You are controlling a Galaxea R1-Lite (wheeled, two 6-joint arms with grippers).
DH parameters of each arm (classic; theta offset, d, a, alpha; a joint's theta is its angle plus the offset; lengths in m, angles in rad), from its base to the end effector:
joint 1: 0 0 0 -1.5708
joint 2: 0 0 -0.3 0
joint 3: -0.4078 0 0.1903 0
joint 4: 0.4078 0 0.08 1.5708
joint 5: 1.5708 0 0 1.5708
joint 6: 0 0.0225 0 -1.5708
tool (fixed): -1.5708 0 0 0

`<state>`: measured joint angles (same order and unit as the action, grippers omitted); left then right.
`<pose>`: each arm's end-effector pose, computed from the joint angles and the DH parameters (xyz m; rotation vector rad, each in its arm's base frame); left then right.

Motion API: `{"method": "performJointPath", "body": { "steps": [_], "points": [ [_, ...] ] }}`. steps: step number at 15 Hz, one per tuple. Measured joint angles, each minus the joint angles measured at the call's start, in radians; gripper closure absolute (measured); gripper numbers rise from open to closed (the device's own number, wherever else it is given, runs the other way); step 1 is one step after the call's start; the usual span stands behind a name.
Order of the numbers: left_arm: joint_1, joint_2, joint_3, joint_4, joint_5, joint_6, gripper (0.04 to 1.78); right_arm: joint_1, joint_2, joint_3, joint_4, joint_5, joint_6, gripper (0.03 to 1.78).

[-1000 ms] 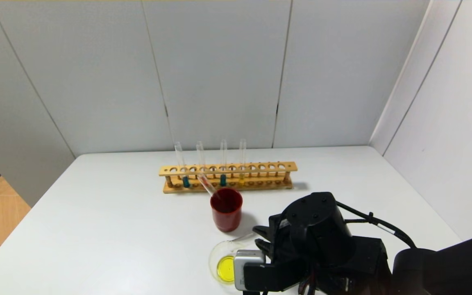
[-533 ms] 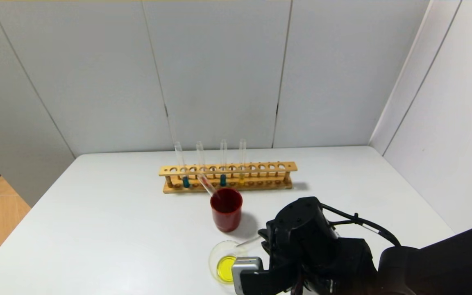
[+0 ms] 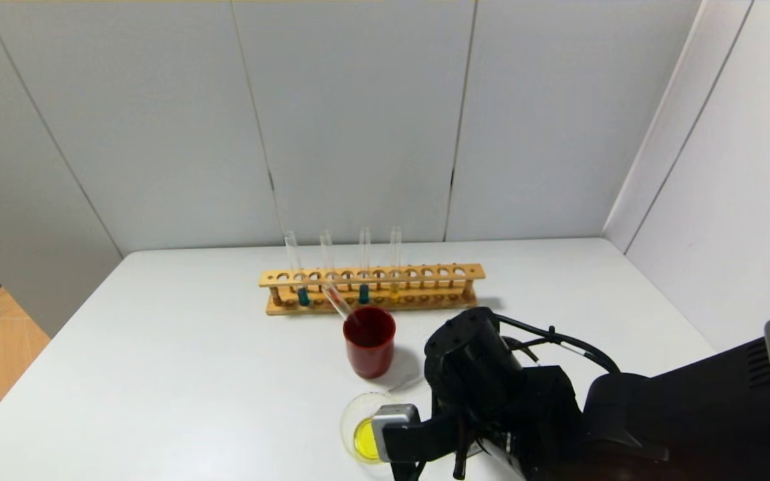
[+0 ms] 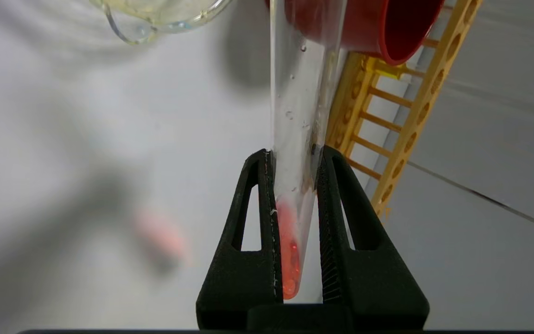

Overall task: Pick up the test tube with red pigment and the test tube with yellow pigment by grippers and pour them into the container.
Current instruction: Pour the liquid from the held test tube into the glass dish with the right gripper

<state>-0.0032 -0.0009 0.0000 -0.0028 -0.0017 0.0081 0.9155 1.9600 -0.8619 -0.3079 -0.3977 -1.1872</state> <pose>-0.0229 0.0000 0.0757 0.0081 -0.0037 -0.0049 0.2089 0.2575 0.0848 -1.6031 0.2785 0.8466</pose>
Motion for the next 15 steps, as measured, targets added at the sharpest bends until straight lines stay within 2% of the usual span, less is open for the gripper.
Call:
{"method": "performJointPath", "body": {
  "steps": [2,5,11,13,15],
  "points": [
    [0.000,0.000,0.000,0.000,0.000,0.000,0.08,0.004,0.004,-0.024,0.032,-0.007,-0.010,1.49],
    [0.000,0.000,0.000,0.000,0.000,0.001,0.08,0.008,0.011,-0.063,0.098,-0.043,-0.037,1.49],
    [0.000,0.000,0.000,0.000,0.000,0.000,0.08,-0.001,0.022,-0.126,0.204,-0.051,-0.056,1.49],
    [0.000,0.000,0.000,0.000,0.000,0.000,0.08,-0.001,0.024,-0.147,0.229,-0.096,-0.080,1.49],
    [0.000,0.000,0.000,0.000,0.000,0.000,0.08,0.002,0.030,-0.161,0.234,-0.114,-0.093,1.49]
  ]
}}
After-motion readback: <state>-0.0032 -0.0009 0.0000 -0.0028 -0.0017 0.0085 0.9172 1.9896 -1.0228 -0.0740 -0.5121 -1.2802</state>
